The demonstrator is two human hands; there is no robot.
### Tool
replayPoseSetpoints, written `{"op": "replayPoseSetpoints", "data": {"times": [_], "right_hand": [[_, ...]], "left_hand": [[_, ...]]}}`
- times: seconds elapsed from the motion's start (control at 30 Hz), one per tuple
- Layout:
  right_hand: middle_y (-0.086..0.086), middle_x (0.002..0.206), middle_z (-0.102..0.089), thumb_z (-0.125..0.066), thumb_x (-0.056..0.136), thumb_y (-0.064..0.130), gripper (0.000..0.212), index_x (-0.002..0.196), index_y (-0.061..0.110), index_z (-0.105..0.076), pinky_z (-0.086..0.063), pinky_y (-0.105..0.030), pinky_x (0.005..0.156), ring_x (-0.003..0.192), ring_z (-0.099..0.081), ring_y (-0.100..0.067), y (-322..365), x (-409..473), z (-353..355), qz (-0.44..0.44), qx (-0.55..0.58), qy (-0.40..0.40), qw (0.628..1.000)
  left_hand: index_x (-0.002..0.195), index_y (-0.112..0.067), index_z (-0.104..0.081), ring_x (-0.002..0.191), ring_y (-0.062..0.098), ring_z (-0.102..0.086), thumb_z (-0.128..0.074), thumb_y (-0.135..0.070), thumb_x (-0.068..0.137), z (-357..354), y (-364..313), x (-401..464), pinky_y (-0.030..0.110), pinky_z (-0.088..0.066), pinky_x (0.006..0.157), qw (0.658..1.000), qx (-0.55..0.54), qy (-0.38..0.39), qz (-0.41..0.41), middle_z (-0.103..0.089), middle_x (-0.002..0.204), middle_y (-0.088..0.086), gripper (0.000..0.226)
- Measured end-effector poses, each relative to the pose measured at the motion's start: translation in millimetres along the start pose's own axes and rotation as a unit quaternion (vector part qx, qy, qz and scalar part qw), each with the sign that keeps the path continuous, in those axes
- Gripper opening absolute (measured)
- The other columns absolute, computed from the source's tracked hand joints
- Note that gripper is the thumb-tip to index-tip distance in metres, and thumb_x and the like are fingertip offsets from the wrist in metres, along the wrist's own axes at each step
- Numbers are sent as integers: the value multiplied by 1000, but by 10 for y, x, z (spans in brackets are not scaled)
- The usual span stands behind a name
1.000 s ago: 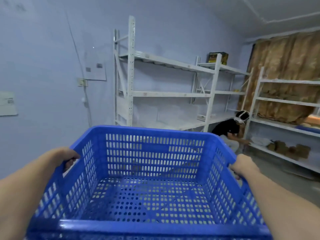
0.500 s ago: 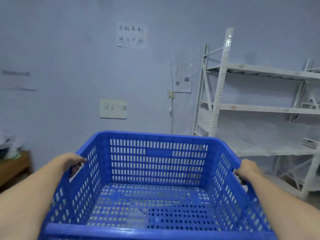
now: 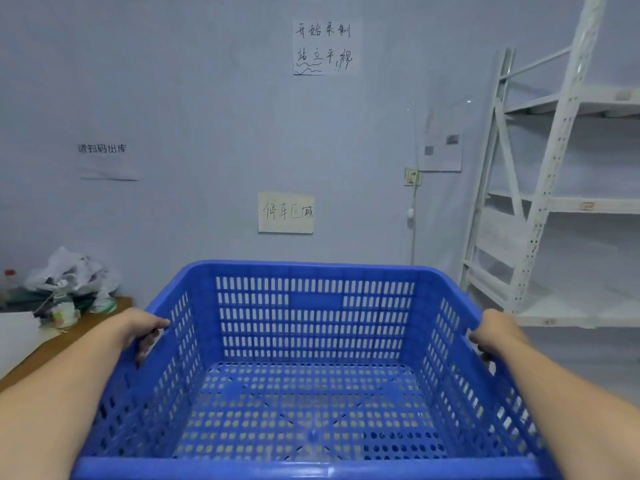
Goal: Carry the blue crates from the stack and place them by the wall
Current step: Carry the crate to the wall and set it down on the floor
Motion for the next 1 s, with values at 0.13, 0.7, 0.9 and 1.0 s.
{"op": "replayPoseSetpoints", "data": {"times": [0.13,0.7,0.9,1.0], "right_hand": [[-11,71,-66,-53,86,7,13,74,6,-52,-47,-24,47,47,-64,-22,256,473,-268,3,3,8,1000],[-12,76,-66,-53,87,10,8,80,8,-56,-51,-28,52,56,-69,-24,1376,2593,-1160,36,6,57,998],[-13,77,-68,-54,87,11,11,93,5,-61,-60,-38,69,59,-70,-25,1773,3029,-1647,23,0,66,998],[-11,74,-67,-55,86,11,9,91,5,-59,-61,-37,69,55,-70,-23,1983,3200,-1907,7,-3,61,998]], "left_hand": [[51,-11,-34,16,18,-28,-37,-19,103,-77,-84,446,17,-30,30,1000,-2,-11,10,-25,30,3,52],[56,-7,-40,14,21,-32,-49,-13,99,-228,-773,2181,20,-31,28,995,-20,-87,44,-30,27,5,44],[52,-9,-39,14,20,-32,-47,-13,99,-176,-843,3007,16,-33,26,996,-13,-68,54,-32,30,5,48],[49,-10,-37,13,19,-31,-43,-15,101,-70,-966,3475,15,-31,26,997,-2,-48,53,-29,25,6,52]]}}
Point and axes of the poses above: each hand's wrist, its own x-axis towards the middle knuckle, its own z-axis out of the back of the hand, y = z × x, the point moved 5 cm from there along x, towards the middle knuckle
